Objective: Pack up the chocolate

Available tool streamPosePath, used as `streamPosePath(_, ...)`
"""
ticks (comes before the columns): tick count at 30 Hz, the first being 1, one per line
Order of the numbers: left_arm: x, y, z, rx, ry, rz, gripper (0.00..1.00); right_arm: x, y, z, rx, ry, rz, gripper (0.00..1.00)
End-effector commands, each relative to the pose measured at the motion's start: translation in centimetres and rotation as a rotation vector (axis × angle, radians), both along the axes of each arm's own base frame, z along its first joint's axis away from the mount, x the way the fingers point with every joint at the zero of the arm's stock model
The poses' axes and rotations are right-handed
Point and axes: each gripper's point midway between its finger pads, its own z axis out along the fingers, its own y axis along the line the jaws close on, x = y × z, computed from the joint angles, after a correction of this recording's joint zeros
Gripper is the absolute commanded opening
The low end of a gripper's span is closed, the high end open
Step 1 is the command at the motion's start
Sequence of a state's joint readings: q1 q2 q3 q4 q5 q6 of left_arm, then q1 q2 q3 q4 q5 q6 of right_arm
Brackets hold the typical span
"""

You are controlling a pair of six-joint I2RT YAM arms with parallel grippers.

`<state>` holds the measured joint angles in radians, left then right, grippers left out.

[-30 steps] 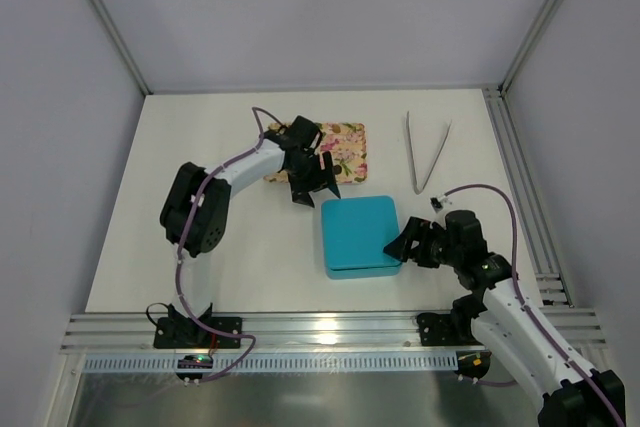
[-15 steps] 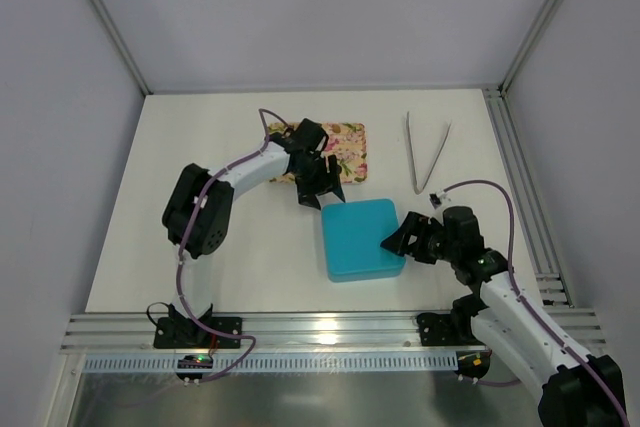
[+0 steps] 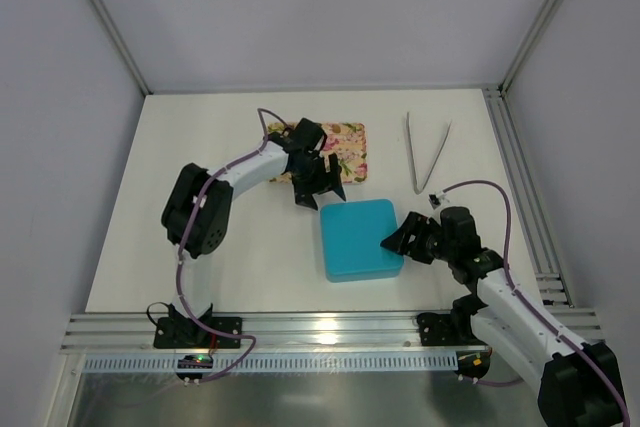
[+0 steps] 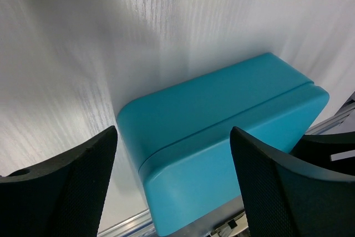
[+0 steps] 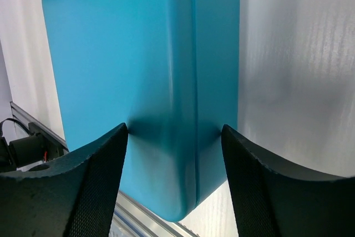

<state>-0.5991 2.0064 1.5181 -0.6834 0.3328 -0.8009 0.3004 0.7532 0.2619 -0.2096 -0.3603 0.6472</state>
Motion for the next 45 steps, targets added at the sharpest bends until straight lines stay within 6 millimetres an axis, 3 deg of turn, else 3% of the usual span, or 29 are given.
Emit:
streamPosePath(1, 2.6, 0.6, 4.3, -0.069, -0.113, 0.016, 0.82, 0.3, 0.1, -0.5, 0.005, -0.006, -0.012, 0.68)
streamPosePath(7, 3.6, 3.2, 6.9, -0.086, -0.186, 0.037, 0.83, 0.2, 0.1, -1.0, 0.007, 0.003, -0.014, 0.63)
streamPosePath(10, 2.6, 3.5, 8.4, -0.118, -0.218, 0.024, 0.83, 0.2, 0.3, -1.1, 0.014, 0.012, -0.003, 0.62)
streamPosePath(11, 1.5, 3.8, 7.2, -0.112, -0.187, 0.021, 0.83, 0.1, 0.4, -1.1, 0.019, 0.016, -0.001, 0.62)
streamPosePath(12, 0.9, 4.0, 8.1, -0.135, -0.2, 0.016, 0.83, 0.2, 0.5, -1.0, 0.023, 0.015, 0.002, 0.62)
streamPosePath(14, -0.9, 4.5, 6.6, -0.138, -0.169, 0.02, 0.83, 0.2, 0.6, -1.2, 0.025, 0.022, 0.001, 0.62)
streamPosePath(16, -2.4, 4.5, 6.8, -0.174, -0.166, 0.008, 0.83, 0.2, 0.6, -1.4, 0.028, 0.03, 0.004, 0.62)
streamPosePath(17, -3.7, 4.3, 5.8, -0.18, -0.15, -0.013, 0.83, 0.1, 0.7, -1.5, 0.032, 0.035, 0.008, 0.62)
streamPosePath(21, -6.9, 3.2, 5.4, -0.19, -0.147, -0.083, 0.83, 0.2, 0.8, -1.7, 0.033, 0.041, 0.009, 0.62)
streamPosePath(24, -8.3, 2.9, 3.9, -0.171, -0.118, -0.098, 0.83, 0.3, 1.0, -1.8, 0.041, 0.044, 0.011, 0.62)
streamPosePath(30, -9.0, 4.3, 0.3, -0.078, -0.05, -0.042, 0.8, 0.0, 1.5, -2.1, 0.048, 0.065, 0.021, 0.6)
streamPosePath(35, -9.9, 5.3, -2.5, -0.011, 0.021, -0.021, 0.78, -1.3, 1.6, -3.6, 0.035, 0.107, 0.02, 0.52)
streamPosePath(41, -10.2, 5.9, -2.9, 0.02, 0.03, -0.021, 0.78, -2.4, 1.0, -5.0, 0.02, 0.134, 0.001, 0.4)
streamPosePath(44, -10.2, 6.0, -2.9, 0.025, 0.032, -0.035, 0.78, -2.0, 0.9, -4.5, 0.009, 0.124, -0.004, 0.5)
streamPosePath(45, -10.2, 5.9, -2.7, 0.025, 0.031, -0.041, 0.78, -1.7, 0.8, -4.2, 0.005, 0.114, -0.013, 0.59)
